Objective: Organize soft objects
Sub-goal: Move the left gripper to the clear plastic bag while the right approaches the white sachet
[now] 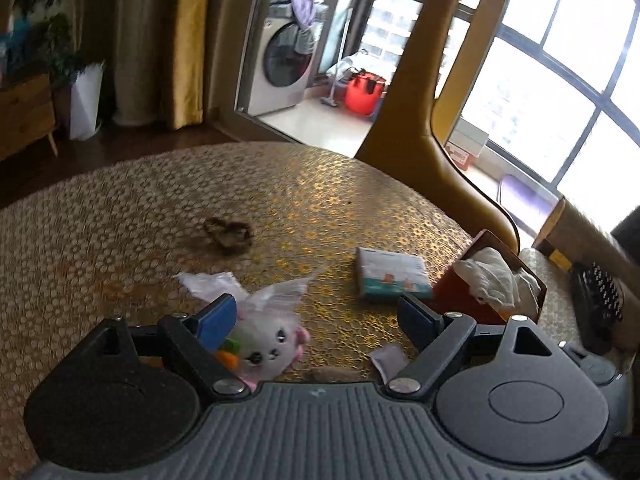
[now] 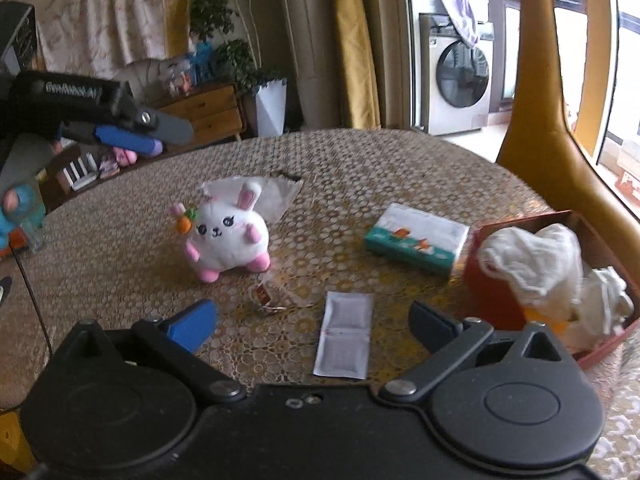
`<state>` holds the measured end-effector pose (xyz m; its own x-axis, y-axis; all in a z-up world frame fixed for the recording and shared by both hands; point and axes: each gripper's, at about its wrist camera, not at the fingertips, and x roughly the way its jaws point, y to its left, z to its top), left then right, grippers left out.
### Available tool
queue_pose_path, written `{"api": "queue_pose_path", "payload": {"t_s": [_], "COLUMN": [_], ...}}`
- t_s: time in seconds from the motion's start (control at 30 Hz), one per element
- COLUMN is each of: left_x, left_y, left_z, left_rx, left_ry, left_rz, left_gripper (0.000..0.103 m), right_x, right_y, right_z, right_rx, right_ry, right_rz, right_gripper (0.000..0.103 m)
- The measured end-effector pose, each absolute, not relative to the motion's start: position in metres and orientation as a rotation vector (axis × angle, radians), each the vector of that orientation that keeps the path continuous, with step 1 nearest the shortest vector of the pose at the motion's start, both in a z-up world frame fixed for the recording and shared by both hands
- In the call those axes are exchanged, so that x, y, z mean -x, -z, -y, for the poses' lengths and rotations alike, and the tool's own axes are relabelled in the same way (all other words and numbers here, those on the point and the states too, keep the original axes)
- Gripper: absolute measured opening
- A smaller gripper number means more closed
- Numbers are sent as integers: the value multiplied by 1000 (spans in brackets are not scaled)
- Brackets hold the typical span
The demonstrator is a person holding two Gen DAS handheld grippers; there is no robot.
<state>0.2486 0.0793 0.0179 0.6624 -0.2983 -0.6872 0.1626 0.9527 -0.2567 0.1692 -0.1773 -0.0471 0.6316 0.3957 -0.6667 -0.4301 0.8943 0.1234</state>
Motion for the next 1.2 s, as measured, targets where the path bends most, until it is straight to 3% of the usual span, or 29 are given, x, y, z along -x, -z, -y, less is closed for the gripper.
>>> {"api": "queue_pose_path", "payload": {"t_s": [0.27,1.2], "left_x": [-279,-382], "left_y": [2,80], "left_z": [-104,-25], "left_rx": [227,-44], "left_ry": [225,280], "left_rz": [-876,-1097], "left_gripper": [88,88], "right_x": [-192,-241], "right_y": [73,121], "right_z": [158,138], "right_rx": [87,102], "right_ry": [-479,-471], "right_rz": [-823,-938], "right_gripper": [100,97]}}
